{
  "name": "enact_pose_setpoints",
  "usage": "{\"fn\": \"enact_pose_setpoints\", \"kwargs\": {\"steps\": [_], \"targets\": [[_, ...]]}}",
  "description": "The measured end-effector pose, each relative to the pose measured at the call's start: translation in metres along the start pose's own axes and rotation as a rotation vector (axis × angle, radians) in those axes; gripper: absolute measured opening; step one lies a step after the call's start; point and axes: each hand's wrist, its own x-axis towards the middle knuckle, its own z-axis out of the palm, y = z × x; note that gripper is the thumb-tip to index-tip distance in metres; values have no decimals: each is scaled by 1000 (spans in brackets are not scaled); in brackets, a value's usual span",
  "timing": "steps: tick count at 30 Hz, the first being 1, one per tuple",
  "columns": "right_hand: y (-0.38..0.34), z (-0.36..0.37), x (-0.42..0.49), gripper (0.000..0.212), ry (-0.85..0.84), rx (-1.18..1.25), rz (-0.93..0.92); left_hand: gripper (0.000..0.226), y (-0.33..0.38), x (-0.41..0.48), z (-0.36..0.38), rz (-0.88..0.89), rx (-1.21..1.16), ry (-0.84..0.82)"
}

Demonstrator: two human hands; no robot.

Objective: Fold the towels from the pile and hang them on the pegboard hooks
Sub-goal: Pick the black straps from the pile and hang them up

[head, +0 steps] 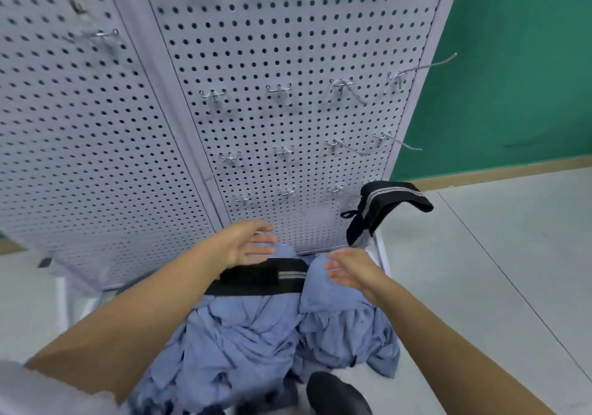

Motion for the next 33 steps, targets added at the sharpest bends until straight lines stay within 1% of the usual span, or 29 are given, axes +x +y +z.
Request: {"fn": "enact_pose_setpoints", "kwargs": {"steps": [3, 5, 7, 8, 9, 10, 12, 14, 16, 18, 20, 21, 23, 24, 25, 27, 30, 31, 33], "targets": [[3, 45, 19, 9, -51, -159, -48, 14, -30, 1, -39, 8, 143, 111], [7, 69, 38, 9, -72, -260, -75, 11, -48, 10, -54, 22, 192, 160], [10, 89, 56, 5, -81, -391, -139, 15, -63, 28, -64, 132, 279, 229], [12, 97, 65, 8, -79, -476, -190, 18, -69, 39, -69, 211, 352, 267], [12, 104, 73, 15, -81, -569, -238, 17, -73, 50, -75, 274, 453, 298], [12, 109, 80, 25, -92, -669, -279, 15, -77, 60, -79, 320, 555, 307], [12, 115, 90, 40, -139, -851, -343, 29, -82, 75, -85, 355, 741, 266], [15, 117, 100, 48, -179, -993, -357, 41, -86, 85, -86, 334, 903, 226], [19, 119, 106, 51, -177, -1117, -345, 44, -85, 89, -87, 322, 1074, 245], [21, 118, 109, 45, -159, -1173, -361, 37, -82, 87, -88, 319, 1178, 251], [20, 114, 108, 35, -168, -1151, -394, 18, -79, 83, -93, 343, 1163, 191], [18, 112, 105, 32, -193, -1120, -416, 9, -77, 77, -95, 362, 1126, 131], [13, 110, 95, 34, -253, -1013, -459, 22, -74, 65, -98, 411, 990, 15], [8, 110, 87, 37, -269, -944, -475, 25, -71, 58, -97, 439, 896, -10], [2, 110, 77, 38, -260, -879, -494, 25, -67, 47, -95, 467, 811, -17], [-12, 111, 52, 34, -172, -766, -522, 20, -58, 24, -86, 512, 672, -6], [-31, 107, 12, 28, -53, -583, -494, 18, -43, -7, -68, 567, 529, 21], [-38, 103, -2, 27, -46, -514, -469, 17, -39, -17, -61, 588, 469, 30], [-52, 93, -30, 29, -104, -386, -427, 12, -29, -36, -45, 633, 366, 60]]}}
